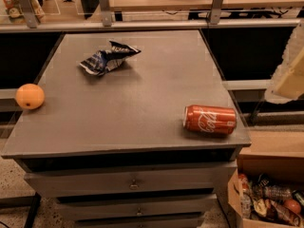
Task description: Place coke can upright
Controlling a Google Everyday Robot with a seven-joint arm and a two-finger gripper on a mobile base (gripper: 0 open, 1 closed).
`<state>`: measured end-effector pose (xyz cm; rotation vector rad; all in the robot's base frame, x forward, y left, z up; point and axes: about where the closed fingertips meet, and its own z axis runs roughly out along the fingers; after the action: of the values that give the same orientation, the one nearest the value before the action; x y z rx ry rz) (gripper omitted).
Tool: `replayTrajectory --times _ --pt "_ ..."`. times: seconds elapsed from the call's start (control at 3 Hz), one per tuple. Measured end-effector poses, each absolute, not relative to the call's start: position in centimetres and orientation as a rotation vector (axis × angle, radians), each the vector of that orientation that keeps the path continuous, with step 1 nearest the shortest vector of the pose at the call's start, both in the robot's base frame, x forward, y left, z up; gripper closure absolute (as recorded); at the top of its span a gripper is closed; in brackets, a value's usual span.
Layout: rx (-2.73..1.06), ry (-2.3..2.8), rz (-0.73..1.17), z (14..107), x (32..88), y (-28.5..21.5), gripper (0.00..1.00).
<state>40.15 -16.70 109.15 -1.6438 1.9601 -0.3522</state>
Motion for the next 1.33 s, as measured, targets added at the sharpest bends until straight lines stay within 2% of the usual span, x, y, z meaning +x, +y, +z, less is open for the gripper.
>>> replayTrajectory --times 0.67,1.33 --pt "-1.644 1.962 -0.351 109.1 40.1 -16.7 0.0" --pt "-1.787 2.092 -0.205 102.9 41.0 -15.1 0.0"
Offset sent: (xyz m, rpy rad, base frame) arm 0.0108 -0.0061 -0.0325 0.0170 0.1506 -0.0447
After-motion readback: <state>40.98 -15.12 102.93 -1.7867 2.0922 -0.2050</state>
